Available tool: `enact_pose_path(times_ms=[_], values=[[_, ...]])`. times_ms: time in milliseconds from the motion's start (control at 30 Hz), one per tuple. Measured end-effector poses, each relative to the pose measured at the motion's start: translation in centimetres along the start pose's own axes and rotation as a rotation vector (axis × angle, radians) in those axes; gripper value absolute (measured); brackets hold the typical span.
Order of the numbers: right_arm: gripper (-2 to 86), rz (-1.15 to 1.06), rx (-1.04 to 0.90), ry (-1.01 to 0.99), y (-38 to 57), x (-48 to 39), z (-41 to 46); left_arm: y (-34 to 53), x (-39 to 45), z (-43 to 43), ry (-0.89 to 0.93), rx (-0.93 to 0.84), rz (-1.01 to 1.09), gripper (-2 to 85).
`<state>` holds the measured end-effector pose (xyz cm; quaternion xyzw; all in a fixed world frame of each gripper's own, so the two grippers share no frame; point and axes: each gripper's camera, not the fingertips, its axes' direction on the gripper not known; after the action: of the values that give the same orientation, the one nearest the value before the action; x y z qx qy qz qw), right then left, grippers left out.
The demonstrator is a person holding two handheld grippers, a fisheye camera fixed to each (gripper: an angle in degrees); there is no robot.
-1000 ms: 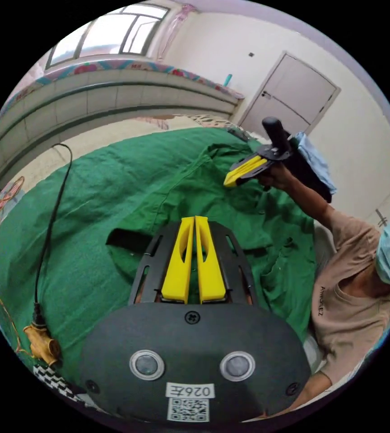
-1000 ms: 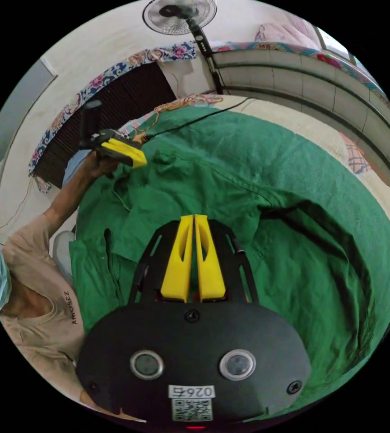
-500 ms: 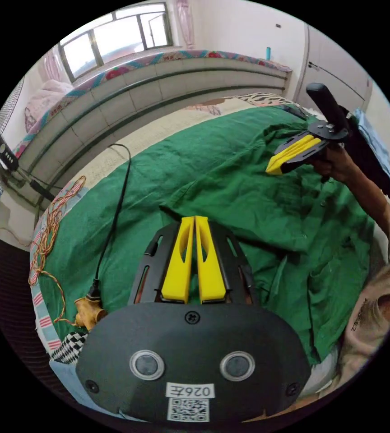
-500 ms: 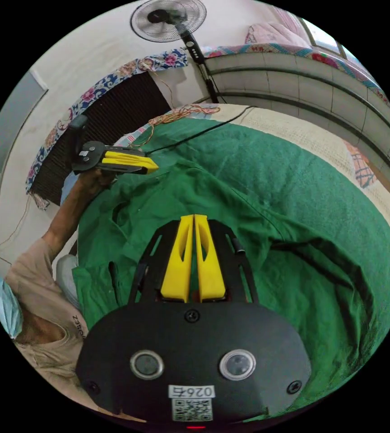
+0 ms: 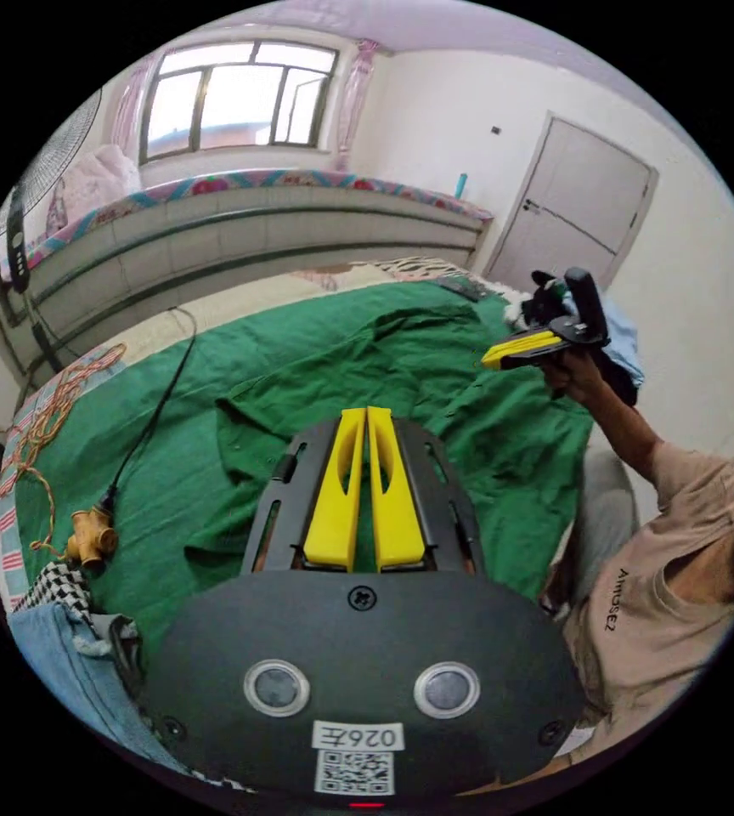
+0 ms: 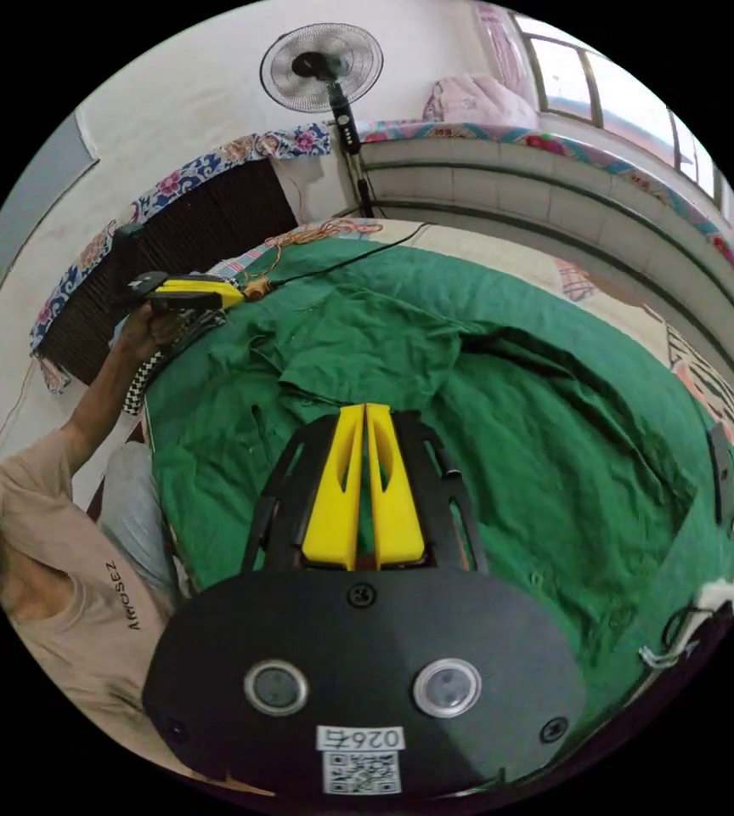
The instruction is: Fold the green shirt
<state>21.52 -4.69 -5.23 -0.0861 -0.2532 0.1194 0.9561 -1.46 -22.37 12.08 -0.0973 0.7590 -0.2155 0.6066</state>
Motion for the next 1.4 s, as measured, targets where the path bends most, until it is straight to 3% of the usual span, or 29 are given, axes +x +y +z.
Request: enact_pose_path(times_ms=[67, 133, 267, 400, 500, 567, 633, 800, 933, 1033, 1167, 1400], values=[[-0.9, 0.062, 0.091, 0.054, 4.6, 0.2, -5.2, 1.7, 3.8, 0.3, 0.172, 0.124, 0.048, -0.9], [-1.0, 0.152, 0.174, 0.052, 8.9, 1.1, -9.8, 2.3, 6.3, 1.7, 0.262, 0.136, 0.066, -0.9], [-1.0, 0.376, 0.227, -0.054, 16.8, 4.8, -15.3, 3.4, 11.5, 7.5, 0.259, 0.062, 0.095, -1.0], [-0.9, 0.478, -0.020, -0.043, 21.4, 7.7, -14.1, 6.1, 14.6, 16.1, 0.159, -0.094, 0.070, -1.0], [-0.9, 0.531, -0.317, 0.040, 25.6, 9.7, -11.5, 8.8, 15.9, 25.7, -0.013, -0.397, 0.118, -0.9], [-0.9, 0.592, -0.169, -0.075, 28.0, 10.6, -14.0, 10.4, 16.0, 30.6, -0.127, -0.535, 0.115, -0.7], [-0.8, 0.609, -0.022, -0.110, 29.6, 11.3, -17.2, 10.3, 16.5, 31.1, -0.114, -0.469, 0.093, -0.6], [2.2, 0.728, 0.209, 0.032, 33.6, 15.0, -23.8, 7.1, 19.8, 31.9, 0.196, -0.219, 0.053, 0.6], [5.8, 0.765, 0.216, 0.052, 35.3, 17.3, -24.0, 3.1, 23.7, 38.8, 0.326, -0.238, 0.072, 12.4], [8.4, 0.758, 0.196, 0.072, 35.2, 18.5, -23.8, 0.6, 26.8, 45.9, 0.327, -0.325, 0.106, 13.5], [10.8, 0.724, 0.077, 0.098, 34.1, 19.8, -22.5, -1.8, 29.7, 55.5, 0.245, -0.425, 0.062, 15.1], [10.2, 0.665, 0.070, 0.139, 34.0, 18.4, -23.5, -1.9, 31.7, 68.0, 0.132, -0.696, 0.027, 22.5]])
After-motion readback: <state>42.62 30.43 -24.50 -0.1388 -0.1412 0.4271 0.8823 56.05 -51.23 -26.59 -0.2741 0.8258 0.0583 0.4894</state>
